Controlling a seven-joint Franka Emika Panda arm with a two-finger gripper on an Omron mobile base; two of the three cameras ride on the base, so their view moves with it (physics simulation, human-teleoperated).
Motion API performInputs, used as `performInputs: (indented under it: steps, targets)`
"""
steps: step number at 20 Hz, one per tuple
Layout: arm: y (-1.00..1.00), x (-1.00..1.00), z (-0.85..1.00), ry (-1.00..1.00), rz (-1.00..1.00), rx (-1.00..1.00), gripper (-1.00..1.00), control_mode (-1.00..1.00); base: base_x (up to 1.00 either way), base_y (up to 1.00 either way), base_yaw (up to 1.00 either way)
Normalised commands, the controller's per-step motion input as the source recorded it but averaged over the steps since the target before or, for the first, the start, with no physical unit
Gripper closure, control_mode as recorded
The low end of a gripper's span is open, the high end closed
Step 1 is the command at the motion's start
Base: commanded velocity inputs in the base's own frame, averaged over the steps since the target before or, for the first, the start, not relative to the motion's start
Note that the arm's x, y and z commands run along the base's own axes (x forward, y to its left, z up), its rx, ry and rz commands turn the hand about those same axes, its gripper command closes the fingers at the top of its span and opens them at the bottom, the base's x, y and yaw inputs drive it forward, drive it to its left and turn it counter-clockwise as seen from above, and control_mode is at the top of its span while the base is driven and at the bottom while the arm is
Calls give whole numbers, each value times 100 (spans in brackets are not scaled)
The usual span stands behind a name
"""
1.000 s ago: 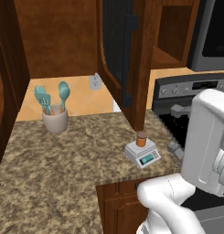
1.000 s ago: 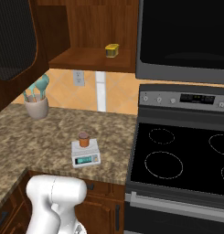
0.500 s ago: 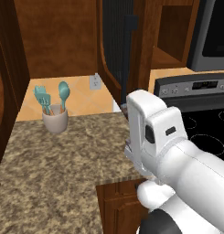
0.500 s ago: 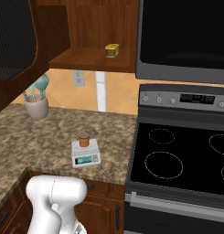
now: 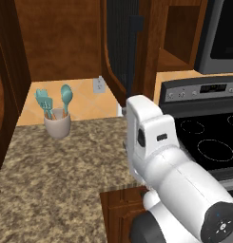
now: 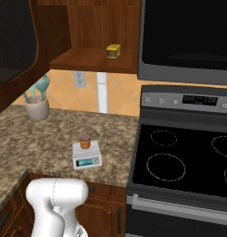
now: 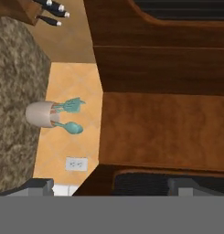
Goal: Pick the jam and place it on the digital scale for weighing, and close the cabinet.
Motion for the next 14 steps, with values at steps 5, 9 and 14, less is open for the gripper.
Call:
performInputs:
  steps: [5, 9, 14]
  targets:
    - [-5, 64, -17, -3, -2, 6, -100, -100, 0, 0, 0]
    - [9, 64, -22, -12, -18, 1, -100, -100, 0, 0, 0]
    - [22, 51, -22, -12, -32, 1, -100, -100, 0, 0, 0]
